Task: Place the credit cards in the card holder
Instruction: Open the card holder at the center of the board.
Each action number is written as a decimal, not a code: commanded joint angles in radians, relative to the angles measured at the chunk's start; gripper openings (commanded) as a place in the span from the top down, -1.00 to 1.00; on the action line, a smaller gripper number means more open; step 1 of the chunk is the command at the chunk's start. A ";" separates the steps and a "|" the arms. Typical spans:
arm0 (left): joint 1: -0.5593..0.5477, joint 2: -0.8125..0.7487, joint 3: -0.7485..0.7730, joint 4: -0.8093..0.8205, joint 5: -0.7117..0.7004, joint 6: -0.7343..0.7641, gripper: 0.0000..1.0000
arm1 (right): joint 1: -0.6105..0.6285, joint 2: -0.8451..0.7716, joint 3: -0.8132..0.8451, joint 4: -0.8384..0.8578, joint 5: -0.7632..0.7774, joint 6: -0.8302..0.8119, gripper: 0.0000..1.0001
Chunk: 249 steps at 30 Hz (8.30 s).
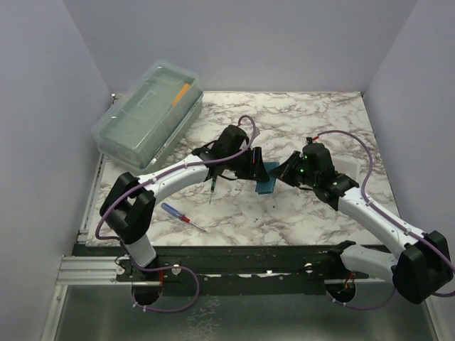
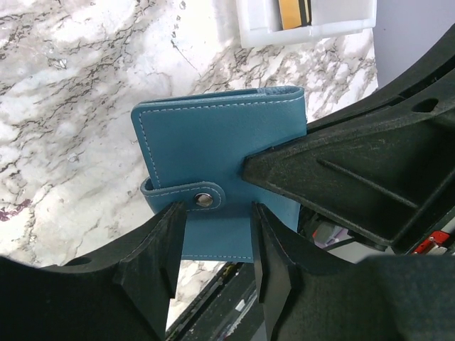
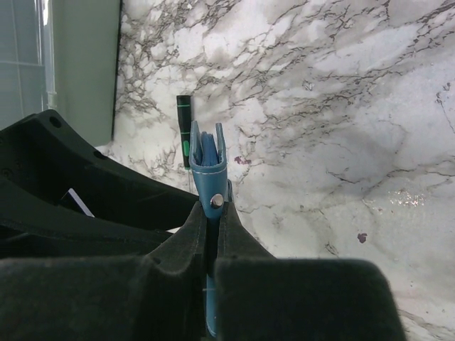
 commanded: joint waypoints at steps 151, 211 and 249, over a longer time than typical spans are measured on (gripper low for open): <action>0.072 -0.061 -0.225 0.079 0.197 0.000 1.00 | 0.075 0.170 -0.047 -0.290 0.191 -0.124 0.13; 0.074 0.025 -0.197 -0.147 0.038 0.098 0.54 | 0.191 0.053 -0.068 -0.199 0.158 -0.083 -0.21; 0.066 -0.135 -0.206 -0.009 0.079 -0.060 0.74 | 0.193 0.506 -0.179 0.570 -0.229 0.008 0.52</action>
